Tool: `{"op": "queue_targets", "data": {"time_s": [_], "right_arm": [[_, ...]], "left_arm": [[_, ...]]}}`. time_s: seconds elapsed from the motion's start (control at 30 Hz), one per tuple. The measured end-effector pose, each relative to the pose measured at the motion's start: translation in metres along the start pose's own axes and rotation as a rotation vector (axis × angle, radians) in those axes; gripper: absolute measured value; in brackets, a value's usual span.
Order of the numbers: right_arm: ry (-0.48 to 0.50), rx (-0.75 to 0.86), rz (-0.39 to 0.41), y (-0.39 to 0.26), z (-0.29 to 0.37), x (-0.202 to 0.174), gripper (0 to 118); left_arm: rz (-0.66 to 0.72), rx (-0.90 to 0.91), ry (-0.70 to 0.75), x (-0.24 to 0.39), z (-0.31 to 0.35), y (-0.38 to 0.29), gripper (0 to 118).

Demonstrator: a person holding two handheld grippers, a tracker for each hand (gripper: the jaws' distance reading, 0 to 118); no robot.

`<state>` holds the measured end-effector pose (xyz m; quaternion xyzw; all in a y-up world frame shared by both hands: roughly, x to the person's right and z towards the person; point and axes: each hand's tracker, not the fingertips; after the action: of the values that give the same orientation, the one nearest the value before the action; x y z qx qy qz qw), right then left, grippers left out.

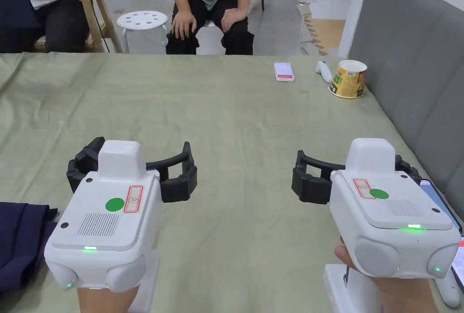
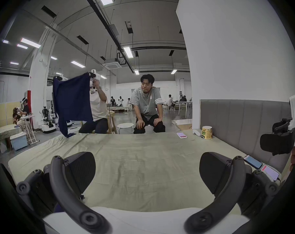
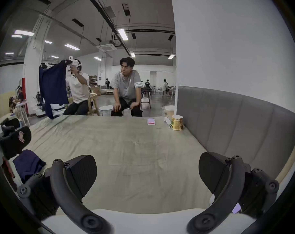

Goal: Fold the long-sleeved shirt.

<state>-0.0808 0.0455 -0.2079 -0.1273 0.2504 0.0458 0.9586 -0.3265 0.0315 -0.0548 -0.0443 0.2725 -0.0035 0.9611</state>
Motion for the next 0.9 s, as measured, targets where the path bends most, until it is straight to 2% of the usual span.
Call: {"op": "queue_targets", "data": {"time_s": [0.23,0.27,0.33,0.47,0.53,0.57,0.67,0.73,0.77,0.9], "right_arm": [[-0.027,0.006,0.020,0.003,0.001,-0.006,118],[-0.081,-0.025,-0.005,0.007,0.002,-0.008,118],[-0.128,-0.102,-0.052,0.015,0.001,-0.010,118],[-0.052,-0.164,-0.103,0.019,-0.004,-0.005,118],[-0.075,-0.168,-0.117,0.019,-0.006,-0.002,118],[-0.088,-0.180,-0.157,0.018,-0.006,0.000,118],[-0.030,-0.219,-0.204,0.018,-0.011,0.009,118],[-0.075,-0.175,-0.217,0.017,-0.007,0.009,118],[-0.105,-0.150,-0.211,0.016,-0.005,0.008,118],[-0.007,-0.102,-0.126,0.016,-0.001,0.014,118]], "left_arm": [[0.007,-0.004,-0.005,0.000,0.000,0.002,111],[0.011,-0.005,-0.006,0.000,-0.001,0.002,111],[0.012,-0.002,-0.006,0.000,-0.001,0.001,111],[0.011,-0.009,-0.008,0.001,-0.001,0.000,111],[0.008,-0.010,-0.012,0.003,-0.001,-0.001,111],[0.006,-0.011,-0.014,0.003,0.000,-0.001,111],[0.000,-0.014,-0.010,0.003,0.000,-0.002,111],[0.007,-0.017,-0.009,0.002,0.000,-0.002,111],[0.011,-0.016,-0.007,0.002,0.000,-0.002,111],[0.018,-0.018,-0.003,0.002,-0.001,-0.002,111]]}}
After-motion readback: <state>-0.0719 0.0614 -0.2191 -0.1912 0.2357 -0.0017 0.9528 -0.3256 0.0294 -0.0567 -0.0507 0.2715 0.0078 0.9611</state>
